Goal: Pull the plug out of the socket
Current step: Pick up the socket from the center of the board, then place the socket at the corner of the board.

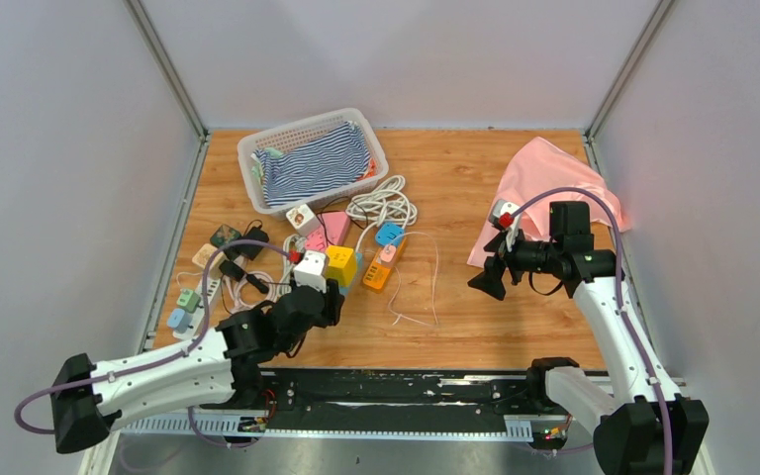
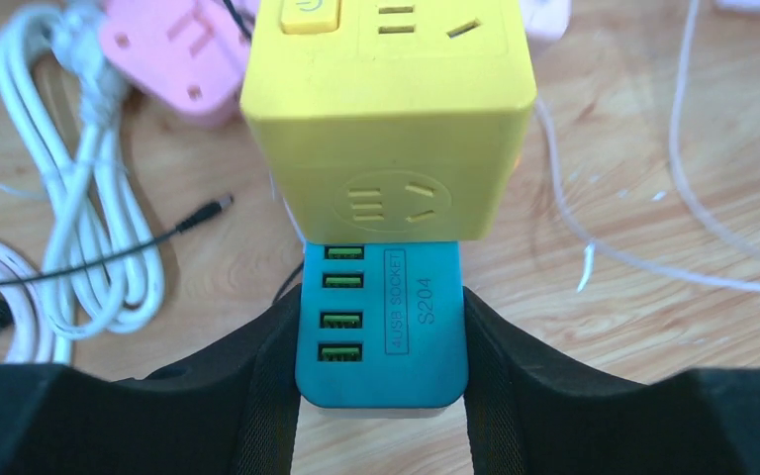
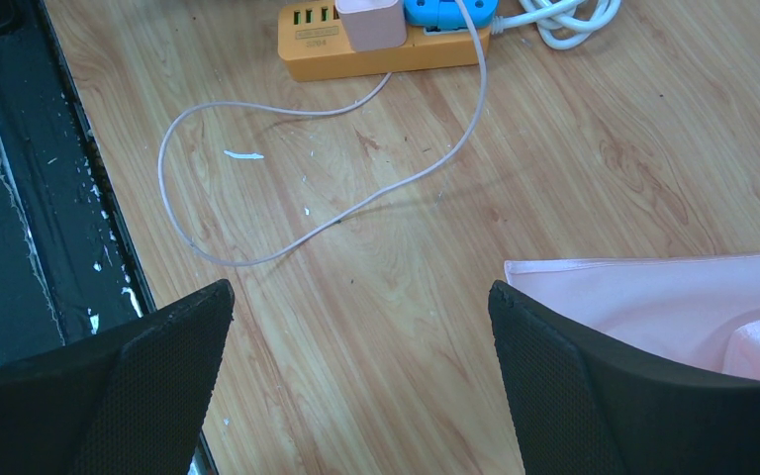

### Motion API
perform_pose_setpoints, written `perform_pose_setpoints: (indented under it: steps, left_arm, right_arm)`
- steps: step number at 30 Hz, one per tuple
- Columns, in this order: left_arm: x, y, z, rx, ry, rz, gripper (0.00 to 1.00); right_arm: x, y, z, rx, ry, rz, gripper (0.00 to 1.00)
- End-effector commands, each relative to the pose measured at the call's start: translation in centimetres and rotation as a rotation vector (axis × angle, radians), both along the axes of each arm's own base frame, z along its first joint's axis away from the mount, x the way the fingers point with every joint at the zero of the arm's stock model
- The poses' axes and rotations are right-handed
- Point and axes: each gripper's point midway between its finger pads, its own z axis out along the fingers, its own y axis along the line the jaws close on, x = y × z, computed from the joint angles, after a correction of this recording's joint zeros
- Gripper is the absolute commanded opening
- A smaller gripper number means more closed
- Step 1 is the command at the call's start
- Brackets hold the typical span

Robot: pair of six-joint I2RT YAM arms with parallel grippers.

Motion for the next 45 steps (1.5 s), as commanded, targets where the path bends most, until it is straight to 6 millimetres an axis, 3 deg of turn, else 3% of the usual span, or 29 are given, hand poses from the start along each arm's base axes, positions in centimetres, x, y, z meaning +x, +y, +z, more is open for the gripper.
perform_pose_setpoints:
  steps: [1,5,10,15,20,27,33,45]
  left_arm:
    - [2.1,0.0,6.4,-0.09,-0.142,0.029,0.0]
    - [3.6,-0.4,9.5,-0.138,-0.19,0.016,0.0]
    - [5.8,-2.2,14.3,-0.2,-0.261,-0.017,0.0]
    - [7.9,-4.0,17.8,-0.209,-0.313,-0.039,0.0]
    - [10.3,-5.8,19.1,-0.241,-0.29,-0.082,0.0]
    - [13.4,-10.1,21.9,-0.279,-0.289,-0.173,0.0]
    - [16.6,-11.8,23.9,-0.296,-0.301,-0.19,0.0]
    - [21.7,-17.7,29.3,-0.405,-0.335,-0.337,0.0]
  right_arm:
    - [-1.1,0.5,-0.4,0.006,0.022,0.037,1.0]
    - [-1.1,0.6,-0.3,0.009,0.022,0.04,1.0]
    - [-1.2,0.6,-0.2,0.012,0.022,0.041,1.0]
    - [-1.2,0.6,-0.1,0.015,0.019,0.043,1.0]
    - [-1.3,0.7,0.0,0.017,0.017,0.046,1.0]
    - [-1.3,0.7,0.4,0.021,0.007,0.041,1.0]
    - [-1.2,0.5,0.8,0.014,-0.006,0.025,1.0]
    - [1.1,-1.2,2.4,0.019,0.003,-0.157,1.0]
